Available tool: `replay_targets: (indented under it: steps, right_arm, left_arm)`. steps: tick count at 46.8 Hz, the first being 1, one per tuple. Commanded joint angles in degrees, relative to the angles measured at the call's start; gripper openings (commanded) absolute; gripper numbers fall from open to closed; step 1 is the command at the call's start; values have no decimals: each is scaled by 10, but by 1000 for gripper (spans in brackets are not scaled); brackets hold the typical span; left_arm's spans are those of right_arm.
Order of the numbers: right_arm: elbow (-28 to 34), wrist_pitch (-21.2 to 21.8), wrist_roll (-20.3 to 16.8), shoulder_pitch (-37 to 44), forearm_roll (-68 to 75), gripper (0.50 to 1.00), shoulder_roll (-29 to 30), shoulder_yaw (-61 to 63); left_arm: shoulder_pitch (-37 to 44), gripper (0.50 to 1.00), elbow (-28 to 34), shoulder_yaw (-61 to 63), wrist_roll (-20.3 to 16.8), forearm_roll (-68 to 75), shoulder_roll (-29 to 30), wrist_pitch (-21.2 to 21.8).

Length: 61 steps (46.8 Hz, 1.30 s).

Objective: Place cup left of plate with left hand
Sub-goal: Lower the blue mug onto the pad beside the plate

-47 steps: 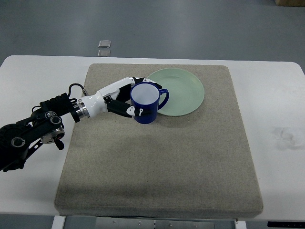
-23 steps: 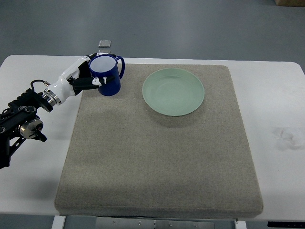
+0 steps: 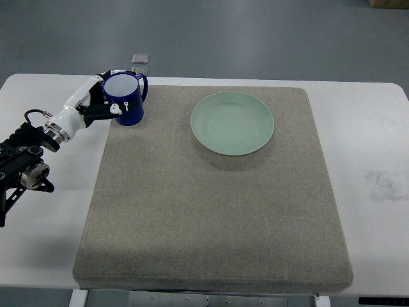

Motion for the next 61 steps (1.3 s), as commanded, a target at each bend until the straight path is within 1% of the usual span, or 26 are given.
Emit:
replay_targets:
  steps: [1, 11, 20, 33, 37, 38, 39, 43, 50, 51, 54, 56, 61]
  right_arm:
    - [0, 0, 0, 0, 0, 932, 0, 0]
    - [0, 0, 0, 0, 0, 932, 0, 0]
    - [0, 0, 0, 0, 0, 932, 0, 0]
    - [0, 0, 0, 0, 0, 932, 0, 0]
    - [0, 0, 0, 0, 0, 932, 0, 0]
    - [0, 0, 0, 0, 0, 932, 0, 0]
    - [0, 0, 0, 0, 0, 932, 0, 0]
    - [0, 0, 0, 0, 0, 932, 0, 0]
    - [0, 0, 0, 0, 0, 932, 0, 0]
    - [0, 0, 0, 0, 0, 932, 0, 0]
    - [0, 0, 0, 0, 0, 932, 0, 0]
    - [0, 0, 0, 0, 0, 932, 0, 0]
    - [0, 0, 0, 0, 0, 932, 0, 0]
  left_arm:
    - [6, 500, 5, 1, -2, 0, -1, -3]
    - [13, 500, 6, 22, -12, -2, -1, -6]
    - [28, 500, 0, 24, -12, -2, -1, -9]
    - [48, 500, -1, 23, -12, -8, 5, -30]
    - [48, 512, -1, 23, -12, -8, 5, -31]
    - [48, 520, -1, 23, -12, -9, 5, -31]
    - [48, 544, -1, 23, -12, -9, 5, -31]
    - [48, 681, -2, 23, -12, -10, 4, -31]
    - [48, 859, -1, 22, -12, -10, 4, -30]
    - [48, 878, -1, 22, -12, -10, 4, -30]
    - [48, 896, -1, 22, -12, -10, 4, -30]
    - [48, 955, 0, 22, -12, -10, 4, -30]
    - [48, 964, 0, 22, -12, -10, 4, -30]
